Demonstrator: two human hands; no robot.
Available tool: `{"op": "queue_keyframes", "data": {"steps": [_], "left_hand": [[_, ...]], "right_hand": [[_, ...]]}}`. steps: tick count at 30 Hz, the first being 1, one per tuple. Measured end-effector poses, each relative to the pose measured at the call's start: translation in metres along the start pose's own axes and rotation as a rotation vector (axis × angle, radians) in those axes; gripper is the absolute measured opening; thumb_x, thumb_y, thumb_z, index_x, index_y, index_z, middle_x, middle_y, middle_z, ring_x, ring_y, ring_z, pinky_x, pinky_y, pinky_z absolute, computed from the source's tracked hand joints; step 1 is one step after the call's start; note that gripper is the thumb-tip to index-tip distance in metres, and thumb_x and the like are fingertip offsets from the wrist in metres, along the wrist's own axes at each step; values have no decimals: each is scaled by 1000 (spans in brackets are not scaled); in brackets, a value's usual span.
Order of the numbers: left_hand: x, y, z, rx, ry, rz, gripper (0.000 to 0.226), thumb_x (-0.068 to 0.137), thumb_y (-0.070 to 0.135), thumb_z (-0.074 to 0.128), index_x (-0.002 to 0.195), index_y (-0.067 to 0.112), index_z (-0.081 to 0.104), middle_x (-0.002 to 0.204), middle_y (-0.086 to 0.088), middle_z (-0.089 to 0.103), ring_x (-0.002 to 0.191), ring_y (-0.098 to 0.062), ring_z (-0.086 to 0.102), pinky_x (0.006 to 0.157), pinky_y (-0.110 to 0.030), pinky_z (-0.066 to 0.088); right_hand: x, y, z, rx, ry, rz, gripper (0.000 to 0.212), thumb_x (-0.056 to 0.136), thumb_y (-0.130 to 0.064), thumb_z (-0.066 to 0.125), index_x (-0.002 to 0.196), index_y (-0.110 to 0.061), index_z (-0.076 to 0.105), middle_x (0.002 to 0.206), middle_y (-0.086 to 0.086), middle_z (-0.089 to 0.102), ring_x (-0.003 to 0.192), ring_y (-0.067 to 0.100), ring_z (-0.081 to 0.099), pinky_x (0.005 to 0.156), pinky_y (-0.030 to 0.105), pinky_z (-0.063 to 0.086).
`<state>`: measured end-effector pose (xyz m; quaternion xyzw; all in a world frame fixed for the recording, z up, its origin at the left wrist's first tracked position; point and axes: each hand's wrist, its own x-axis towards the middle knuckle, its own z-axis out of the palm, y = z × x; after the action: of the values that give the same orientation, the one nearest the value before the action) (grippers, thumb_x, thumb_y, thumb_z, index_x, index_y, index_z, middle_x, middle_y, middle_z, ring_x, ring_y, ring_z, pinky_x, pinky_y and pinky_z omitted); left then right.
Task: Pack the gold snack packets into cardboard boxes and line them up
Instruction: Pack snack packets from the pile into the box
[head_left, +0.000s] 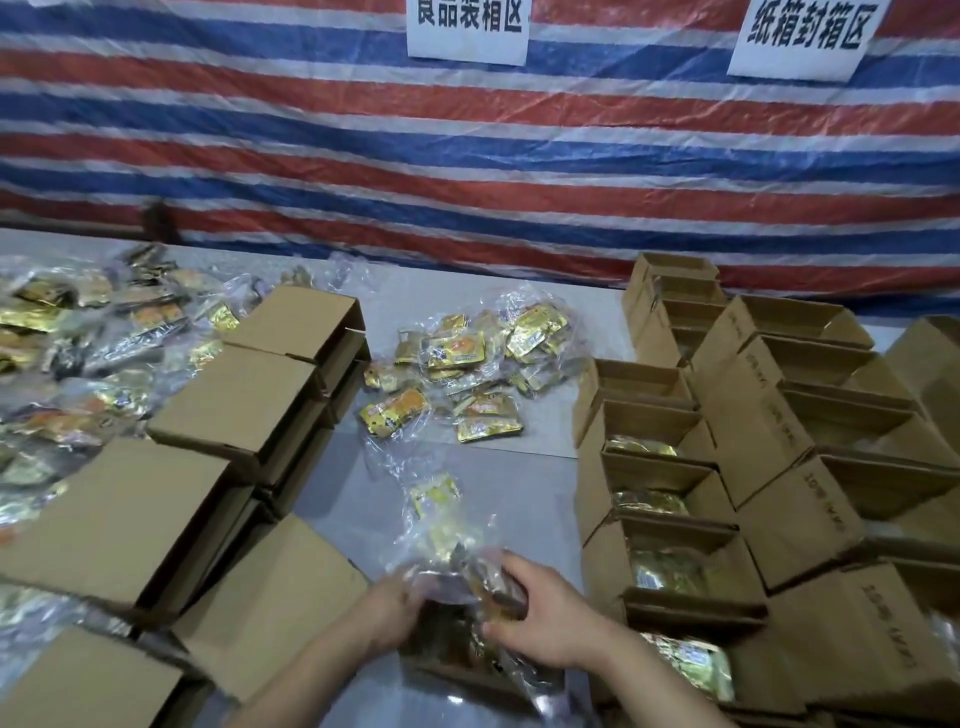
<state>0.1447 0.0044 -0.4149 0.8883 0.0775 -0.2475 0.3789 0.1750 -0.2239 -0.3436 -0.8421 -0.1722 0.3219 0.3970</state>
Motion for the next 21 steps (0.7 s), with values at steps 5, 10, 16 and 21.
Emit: {"op": "queue_keyframes", "data": {"steps": [5,10,16,21], "left_hand": [[9,-22,17,-184,61,4,34,96,58,38,101,40,66,100,20,67,94,-2,60,93,-18,46],[7,-11,7,-290,35,137,42,101,42,27,124,27,59,124,9,64,118,-10,58,105,-26,41],[10,-9,19,-351,27,-48,41,99,49,41,130,23,45,108,6,61,96,-4,56,93,-22,42],[12,-5,23,-342,76,-15,28,103,37,38,128,29,48,121,3,58,115,-11,53,101,-25,38]], "right_hand": [[33,10,19,-284,-255,18,48,72,-51,52,118,-39,55,106,-16,65,102,9,62,93,27,50],[66,17,33,-366,-262,-16,43,88,-27,58,130,-35,51,130,-11,61,122,9,55,107,30,43],[85,42,48,-784,-403,76,57,85,-31,65,138,-35,44,140,7,53,124,32,54,103,38,47],[78,28,51,-673,-379,169,55,80,-32,68,132,-27,50,132,5,60,120,29,58,97,30,47]]}}
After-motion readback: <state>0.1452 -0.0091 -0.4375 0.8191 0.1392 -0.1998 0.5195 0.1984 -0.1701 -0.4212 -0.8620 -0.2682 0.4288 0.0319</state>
